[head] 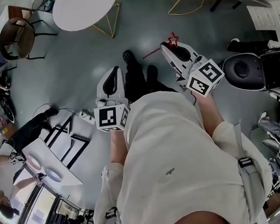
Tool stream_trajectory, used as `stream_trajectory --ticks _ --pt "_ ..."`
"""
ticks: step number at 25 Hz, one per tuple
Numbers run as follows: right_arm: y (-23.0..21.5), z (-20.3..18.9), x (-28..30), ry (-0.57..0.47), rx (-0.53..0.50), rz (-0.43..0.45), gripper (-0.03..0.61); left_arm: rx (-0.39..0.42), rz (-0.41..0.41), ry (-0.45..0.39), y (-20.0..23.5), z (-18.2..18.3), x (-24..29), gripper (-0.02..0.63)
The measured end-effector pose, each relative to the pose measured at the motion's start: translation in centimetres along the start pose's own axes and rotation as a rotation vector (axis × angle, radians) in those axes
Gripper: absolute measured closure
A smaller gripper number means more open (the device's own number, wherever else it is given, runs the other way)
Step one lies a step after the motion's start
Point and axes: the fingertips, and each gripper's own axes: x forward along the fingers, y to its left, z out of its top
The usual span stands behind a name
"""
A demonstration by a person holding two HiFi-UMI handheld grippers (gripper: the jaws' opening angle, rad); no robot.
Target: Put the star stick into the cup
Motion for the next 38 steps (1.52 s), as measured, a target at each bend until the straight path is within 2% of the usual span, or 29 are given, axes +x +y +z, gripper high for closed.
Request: stream_trajectory --ticks 6,11,22,28,38 --pt "-0.7 1.0 1.2 -0.017 -0.011 -0.015 0.561 0.004 -0.031 -0.009 1.1 0.7 2.0 0.601" --pt "-2.0 3.0 2.6 -0.024 -0.026 -0.023 0.561 0.009 -0.066 -0.026 2.0 2.6 5.0 0.601" --pt "-4.8 6.8 8.0 -0.048 -0.039 -0.063 0.561 0.023 -0.129 -0.036 6.2 5.6 10.9 0.601" --pt "-5.3 9.0 12.8 -0.064 -0.051 -0.065 0.561 0.025 -0.13 -0.061 10.5 7.9 13.1 0.601" --pt "-5.2 10.1 19.6 -0.069 -0.061 -0.093 0.561 0.009 -0.127 -0.059 17.8 8.2 14.8 0.601"
